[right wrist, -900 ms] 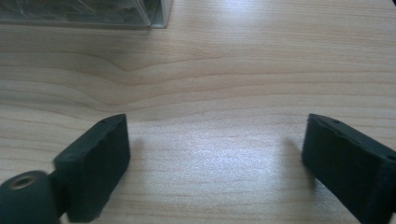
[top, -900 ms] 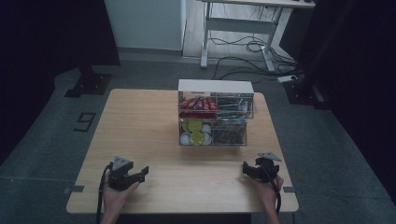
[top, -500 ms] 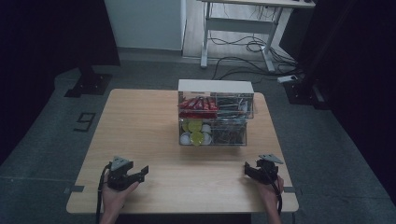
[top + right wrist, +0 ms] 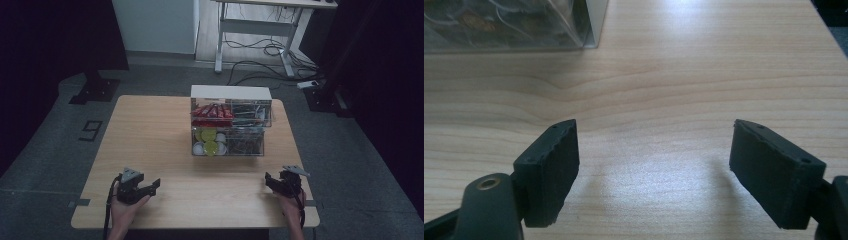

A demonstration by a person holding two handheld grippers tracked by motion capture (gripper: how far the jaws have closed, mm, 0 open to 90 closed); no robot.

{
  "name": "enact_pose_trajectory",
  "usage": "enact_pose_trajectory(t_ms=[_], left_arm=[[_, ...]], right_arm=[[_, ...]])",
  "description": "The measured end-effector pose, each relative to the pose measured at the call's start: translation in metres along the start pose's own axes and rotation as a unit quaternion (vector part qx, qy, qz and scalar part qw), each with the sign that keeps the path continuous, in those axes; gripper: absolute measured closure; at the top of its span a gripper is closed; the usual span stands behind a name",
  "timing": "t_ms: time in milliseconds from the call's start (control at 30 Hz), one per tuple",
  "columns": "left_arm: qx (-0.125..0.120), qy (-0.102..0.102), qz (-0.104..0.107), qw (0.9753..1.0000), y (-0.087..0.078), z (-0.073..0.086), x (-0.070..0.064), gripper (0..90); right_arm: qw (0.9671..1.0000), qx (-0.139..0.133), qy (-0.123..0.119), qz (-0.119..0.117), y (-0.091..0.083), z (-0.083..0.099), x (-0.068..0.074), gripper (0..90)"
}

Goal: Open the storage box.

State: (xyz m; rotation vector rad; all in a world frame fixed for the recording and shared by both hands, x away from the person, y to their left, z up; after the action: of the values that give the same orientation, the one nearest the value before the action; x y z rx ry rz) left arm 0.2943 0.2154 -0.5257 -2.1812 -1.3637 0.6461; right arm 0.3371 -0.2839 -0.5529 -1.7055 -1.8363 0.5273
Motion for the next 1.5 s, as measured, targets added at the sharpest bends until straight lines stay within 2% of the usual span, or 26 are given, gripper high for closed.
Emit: enact_pose_trajectory(t_ms=[233, 367, 433, 633, 833, 1000, 1067, 1100, 1300, 1367, 1500], left_arm=[[0.002, 0.001, 0.001, 1.0, 0.001, 0.0, 0.0, 28.3], [0.004, 0.001, 0.004, 1.0, 0.001, 0.0, 0.0, 28.3], [0.003, -0.001, 0.004, 1.0, 0.001, 0.0, 0.0, 28.3], [0.001, -0.002, 0.005, 1.0, 0.0, -0.001, 0.001, 28.3], [0.003, -0.003, 0.006, 1.0, 0.001, 0.0, 0.001, 28.3], [0.006, -0.002, 0.007, 1.0, 0.002, 0.0, 0.0, 28.3], [0.007, -0.002, 0.007, 0.9999, 0.003, 0.0, 0.0, 28.3], [0.007, -0.003, 0.006, 1.0, 0.003, 0.001, 0.0, 28.3], [0.006, -0.004, 0.005, 1.0, 0.003, 0.001, 0.001, 28.3], [0.006, -0.003, 0.005, 1.0, 0.003, 0.001, 0.001, 28.4], [0.006, -0.003, 0.005, 1.0, 0.003, 0.001, 0.001, 28.4]], right_arm=[[0.9997, -0.018, 0.002, -0.014, -0.01, -0.004, -0.003, 26.7], [0.9993, -0.029, -0.002, -0.025, -0.015, -0.005, -0.001, 33.7], [0.9985, -0.037, -0.005, -0.039, -0.018, -0.006, 0.001, 41.6], [0.9966, -0.058, -0.01, -0.058, -0.026, -0.01, 0.006, 50.6], [0.9928, -0.09, -0.019, -0.077, -0.04, -0.016, 0.014, 62.7], [0.9895, -0.105, -0.019, -0.097, -0.049, -0.02, 0.019, 71.2], [0.9883, -0.108, -0.022, -0.106, -0.052, -0.022, 0.022, 74.9], [0.9866, -0.11, -0.027, -0.117, -0.054, -0.024, 0.026, 78.3], [0.9831, -0.113, -0.04, -0.139, -0.055, -0.031, 0.035, 86.0], [0.9803, -0.117, -0.047, -0.152, -0.056, -0.036, 0.041, 89.1], [0.9777, -0.121, -0.05, -0.164, -0.056, -0.041, 0.048, 89.3]])
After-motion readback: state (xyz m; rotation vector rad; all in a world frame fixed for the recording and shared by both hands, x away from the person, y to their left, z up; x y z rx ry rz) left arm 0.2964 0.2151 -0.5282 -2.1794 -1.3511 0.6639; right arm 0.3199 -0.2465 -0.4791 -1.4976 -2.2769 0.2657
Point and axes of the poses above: each handheld gripper's, and its own axes: y roughly forward along the jaws, z roughly out of its underside, x roughly to its left, the point moved 1 cm from there along y, roughly forward along the jaws, and after that the axes turned 4 degrees about y, right-handed, at the moved point
